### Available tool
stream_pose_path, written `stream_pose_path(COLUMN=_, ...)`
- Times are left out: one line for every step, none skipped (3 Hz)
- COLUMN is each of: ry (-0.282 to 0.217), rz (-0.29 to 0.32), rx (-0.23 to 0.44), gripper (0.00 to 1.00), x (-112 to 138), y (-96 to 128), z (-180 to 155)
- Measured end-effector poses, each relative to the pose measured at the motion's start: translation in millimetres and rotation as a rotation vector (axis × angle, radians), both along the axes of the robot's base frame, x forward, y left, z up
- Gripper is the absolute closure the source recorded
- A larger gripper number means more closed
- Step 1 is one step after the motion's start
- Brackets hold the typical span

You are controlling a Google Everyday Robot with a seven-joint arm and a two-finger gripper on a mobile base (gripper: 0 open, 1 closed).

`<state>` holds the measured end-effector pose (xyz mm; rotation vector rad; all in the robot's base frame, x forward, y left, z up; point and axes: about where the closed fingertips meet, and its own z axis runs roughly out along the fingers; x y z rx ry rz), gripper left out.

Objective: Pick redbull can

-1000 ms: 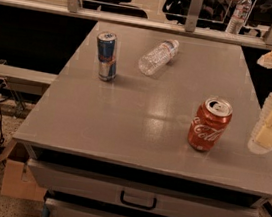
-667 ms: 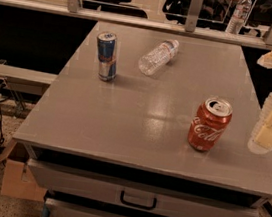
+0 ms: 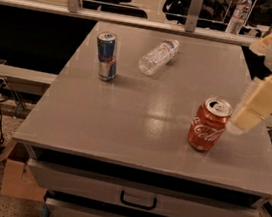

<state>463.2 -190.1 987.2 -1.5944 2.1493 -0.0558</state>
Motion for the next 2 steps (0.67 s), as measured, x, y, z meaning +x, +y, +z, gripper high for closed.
stream_pose_path(ry=-0.072, rz=-0.038, rx=0.182, gripper=0.0, x=42, y=36, z=7)
stream_pose_path(ry=-0.108, rz=-0.064, rx=0.347, gripper=0.0, x=82, y=75, z=12)
